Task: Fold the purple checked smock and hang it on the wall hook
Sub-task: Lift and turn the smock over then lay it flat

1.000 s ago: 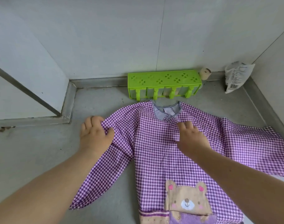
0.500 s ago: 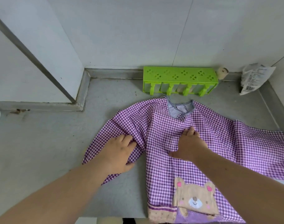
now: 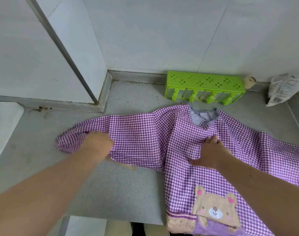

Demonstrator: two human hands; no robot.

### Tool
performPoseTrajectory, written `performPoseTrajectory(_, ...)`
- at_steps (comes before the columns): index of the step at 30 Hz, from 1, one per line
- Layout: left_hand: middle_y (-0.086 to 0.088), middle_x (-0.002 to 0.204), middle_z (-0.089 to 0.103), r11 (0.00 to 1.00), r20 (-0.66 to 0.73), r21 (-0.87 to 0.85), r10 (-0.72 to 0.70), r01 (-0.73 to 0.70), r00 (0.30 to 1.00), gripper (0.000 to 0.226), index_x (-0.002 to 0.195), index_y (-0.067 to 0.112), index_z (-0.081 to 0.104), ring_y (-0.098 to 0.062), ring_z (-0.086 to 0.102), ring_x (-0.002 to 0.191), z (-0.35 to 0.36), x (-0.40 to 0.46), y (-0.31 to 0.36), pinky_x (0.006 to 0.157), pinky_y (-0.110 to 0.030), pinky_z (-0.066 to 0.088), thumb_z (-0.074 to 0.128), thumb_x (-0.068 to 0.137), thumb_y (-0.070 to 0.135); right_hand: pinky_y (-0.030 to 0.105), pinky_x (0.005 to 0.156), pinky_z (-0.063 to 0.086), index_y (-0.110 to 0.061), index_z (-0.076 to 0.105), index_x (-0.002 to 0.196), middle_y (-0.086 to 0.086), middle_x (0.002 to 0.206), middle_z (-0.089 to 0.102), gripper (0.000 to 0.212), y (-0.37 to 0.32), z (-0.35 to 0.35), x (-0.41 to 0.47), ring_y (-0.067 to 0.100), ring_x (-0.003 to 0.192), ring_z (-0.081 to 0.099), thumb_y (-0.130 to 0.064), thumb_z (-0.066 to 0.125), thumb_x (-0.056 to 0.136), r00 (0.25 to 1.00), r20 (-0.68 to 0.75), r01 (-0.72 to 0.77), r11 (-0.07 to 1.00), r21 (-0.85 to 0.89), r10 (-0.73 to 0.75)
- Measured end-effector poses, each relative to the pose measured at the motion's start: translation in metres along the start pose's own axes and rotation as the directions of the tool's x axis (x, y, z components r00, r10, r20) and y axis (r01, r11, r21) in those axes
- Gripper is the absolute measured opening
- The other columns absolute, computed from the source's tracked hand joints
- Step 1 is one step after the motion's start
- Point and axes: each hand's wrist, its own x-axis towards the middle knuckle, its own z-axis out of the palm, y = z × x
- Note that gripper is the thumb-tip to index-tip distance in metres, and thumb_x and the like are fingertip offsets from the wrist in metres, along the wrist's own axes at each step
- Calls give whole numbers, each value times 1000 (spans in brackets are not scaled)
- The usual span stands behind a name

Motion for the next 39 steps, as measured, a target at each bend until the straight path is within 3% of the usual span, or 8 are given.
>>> performPoseTrajectory(6,-5,143,52,988,117,-53,-141,148,983,55,143,22,52,-26,53,130,16,-8,-20,112,-44,44,65,95,46,54,127,22,11,-10,157,40,164,-10,152,-1,-1,-2,54,154,8,-99,46,68,1000,-16,-4,1000,-5,4)
performPoseTrajectory(11,-6,155,35,911,-329,-132,332,-392,884,72,153,23,32,-25,41,139,3,-27,36,118,-48,39,64,94,51,55,128,18,10,-11,157,39,165,-11,165,1,3,3,54,155,3,-110,29,51,1000,-28,10,1000,-9,-10)
performPoseTrajectory(15,-8,176,7,885,-273,-232,338,-403,901,78,166,21,15,-31,22,158,-2,-16,84,125,-50,32,58,102,35,54,129,12,7,-10,159,33,168,-9,180,14,17,16,47,158,-5,-108,-6,21,997,-63,52,998,-30,-54)
performPoseTrajectory(21,-10,175,-20,952,-64,-175,242,-250,968,69,168,10,-5,-35,4,163,-5,-7,92,121,-53,39,30,108,11,52,129,13,0,-17,160,26,169,-19,156,31,21,10,39,159,-9,-104,31,54,995,-87,47,997,65,-41)
performPoseTrajectory(26,-14,176,-14,986,26,-67,157,-155,987,63,167,6,-3,-35,14,161,-4,3,73,120,-51,40,23,111,18,54,128,16,-4,-17,161,23,169,-21,140,48,15,20,39,159,-6,-90,54,77,997,-70,22,994,107,-15)
performPoseTrajectory(30,-16,176,6,991,-32,-95,88,-91,996,73,167,7,16,-32,33,152,-10,0,66,116,-47,42,47,107,34,58,123,29,-5,-12,163,19,172,-15,130,42,8,6,40,159,1,-82,56,83,995,-101,1,994,105,10)
performPoseTrajectory(34,-1,127,48,958,-285,-222,115,-182,952,41,126,19,50,-19,52,113,-27,-22,88,92,-37,48,62,94,42,52,109,48,-15,11,164,11,169,17,99,16,21,-35,35,148,36,-68,56,93,947,-280,166,986,-5,-160)
performPoseTrajectory(39,7,93,58,834,-3,-542,118,-101,993,28,109,21,67,-16,60,90,-31,-33,131,76,-32,44,50,103,41,55,114,42,-16,-13,164,15,172,-18,130,8,50,-46,39,160,0,-84,58,79,959,-94,263,962,-67,-269)
